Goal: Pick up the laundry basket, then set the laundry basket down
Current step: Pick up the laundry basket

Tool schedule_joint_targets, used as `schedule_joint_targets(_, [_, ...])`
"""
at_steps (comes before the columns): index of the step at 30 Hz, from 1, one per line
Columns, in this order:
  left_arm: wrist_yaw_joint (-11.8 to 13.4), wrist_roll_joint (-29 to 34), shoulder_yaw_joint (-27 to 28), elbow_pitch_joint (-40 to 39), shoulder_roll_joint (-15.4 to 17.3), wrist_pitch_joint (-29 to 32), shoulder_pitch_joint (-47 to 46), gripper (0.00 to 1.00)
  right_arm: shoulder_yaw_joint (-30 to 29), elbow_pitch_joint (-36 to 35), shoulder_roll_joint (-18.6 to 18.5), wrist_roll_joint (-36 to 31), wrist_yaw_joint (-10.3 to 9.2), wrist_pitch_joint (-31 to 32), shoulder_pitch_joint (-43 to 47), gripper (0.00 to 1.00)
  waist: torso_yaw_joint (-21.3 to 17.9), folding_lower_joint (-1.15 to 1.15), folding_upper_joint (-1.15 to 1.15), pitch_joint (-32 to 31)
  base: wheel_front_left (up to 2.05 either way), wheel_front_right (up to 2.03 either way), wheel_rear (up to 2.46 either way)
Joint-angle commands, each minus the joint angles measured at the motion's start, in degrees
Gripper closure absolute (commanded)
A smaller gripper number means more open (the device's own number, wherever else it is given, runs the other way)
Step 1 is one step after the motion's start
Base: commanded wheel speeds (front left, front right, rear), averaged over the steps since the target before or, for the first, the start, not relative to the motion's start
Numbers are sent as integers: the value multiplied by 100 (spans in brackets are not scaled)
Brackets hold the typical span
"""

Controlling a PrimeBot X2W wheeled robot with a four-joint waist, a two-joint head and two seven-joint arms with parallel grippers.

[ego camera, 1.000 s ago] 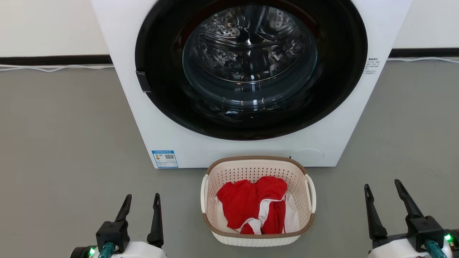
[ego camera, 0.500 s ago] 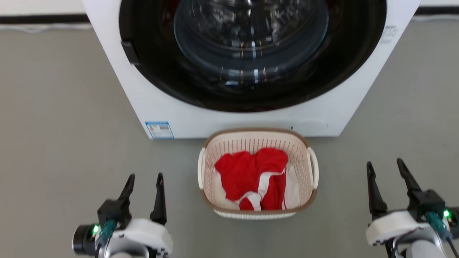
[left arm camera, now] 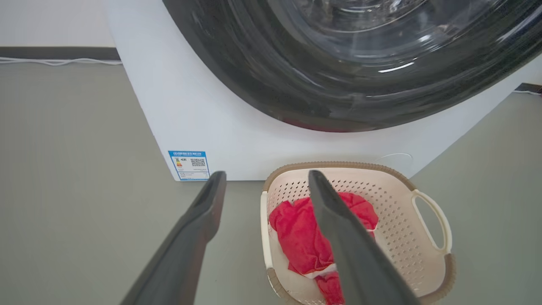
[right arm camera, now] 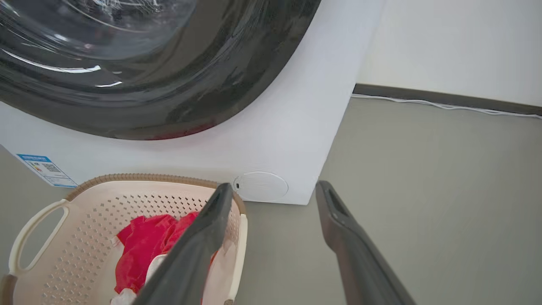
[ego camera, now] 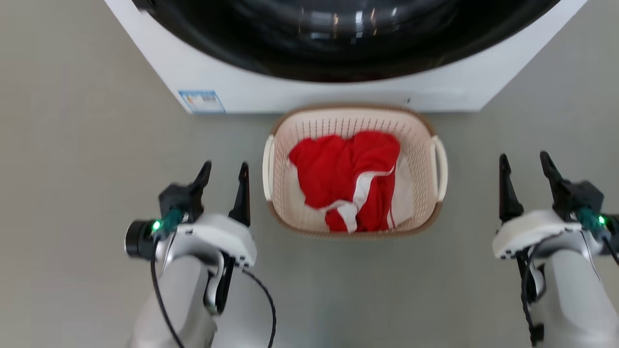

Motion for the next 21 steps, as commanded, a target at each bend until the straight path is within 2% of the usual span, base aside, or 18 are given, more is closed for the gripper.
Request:
schedule_joint_targets(1, [8, -109, 95, 65, 85, -35, -248, 0, 138, 72, -1, -57, 34, -62, -222, 0, 38, 0, 0, 412, 0, 0, 0])
schedule_joint_targets(10, [5, -296, -162, 958, 85, -35, -1270, 0, 199, 1226, -1, -417, 34, -54, -1231, 0, -13, 0, 0, 1325, 0, 0, 0])
schedule_joint_targets(21, [105, -438, -163, 1161, 85, -35, -2066, 0, 185, 1297, 0, -618, 34, -61, -2034, 0, -78, 0, 0, 2300, 0, 0, 0])
